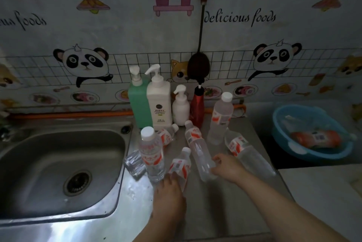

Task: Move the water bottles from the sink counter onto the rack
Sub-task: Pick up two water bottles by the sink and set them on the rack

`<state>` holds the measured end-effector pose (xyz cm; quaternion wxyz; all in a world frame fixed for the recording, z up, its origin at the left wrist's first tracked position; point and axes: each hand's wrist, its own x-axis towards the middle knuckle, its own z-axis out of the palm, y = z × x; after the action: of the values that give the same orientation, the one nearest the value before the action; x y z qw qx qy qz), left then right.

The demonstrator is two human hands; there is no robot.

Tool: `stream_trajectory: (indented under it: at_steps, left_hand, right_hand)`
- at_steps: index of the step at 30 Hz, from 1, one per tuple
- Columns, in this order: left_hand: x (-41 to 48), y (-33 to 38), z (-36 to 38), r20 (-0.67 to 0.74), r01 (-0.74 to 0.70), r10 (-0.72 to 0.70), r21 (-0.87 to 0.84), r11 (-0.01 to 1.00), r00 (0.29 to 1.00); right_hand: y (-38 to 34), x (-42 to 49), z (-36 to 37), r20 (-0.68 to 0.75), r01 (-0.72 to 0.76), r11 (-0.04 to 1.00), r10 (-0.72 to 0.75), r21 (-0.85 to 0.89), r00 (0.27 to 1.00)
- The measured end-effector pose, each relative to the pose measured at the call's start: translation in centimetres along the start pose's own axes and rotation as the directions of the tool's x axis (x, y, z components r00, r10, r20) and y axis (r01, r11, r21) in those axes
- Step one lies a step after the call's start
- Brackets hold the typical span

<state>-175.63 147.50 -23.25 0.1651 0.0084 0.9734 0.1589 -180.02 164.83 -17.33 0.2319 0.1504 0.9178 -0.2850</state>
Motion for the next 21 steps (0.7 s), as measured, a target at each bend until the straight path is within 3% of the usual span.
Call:
stream_trajectory:
  at_steps: [7,14,21]
  left_hand:
    - [0.6,-0.1,1.3,-0.046,0.037,-0.033,0.079,0.996,0.998]
    - [1.5,-0.4,1.8,-0.123,0.09,-0.131,-0.292,0.952,0.984]
    - [1.7,1.0,1.8,-0.192,0.005,-0.153,-0.61,0.792,0.969]
  right_hand:
    - [-1.8,2.8,1.9,-0.068,0.03,1.0,-0.03,0.002,0.997]
    - [-2.0,4.6,3.2,-0.12,0.046,0.998,-0.042,0.032,0.992]
    - [-1.5,5.6,3.8,-0.081,0.036,0.992,-0.026,0.119,0.996]
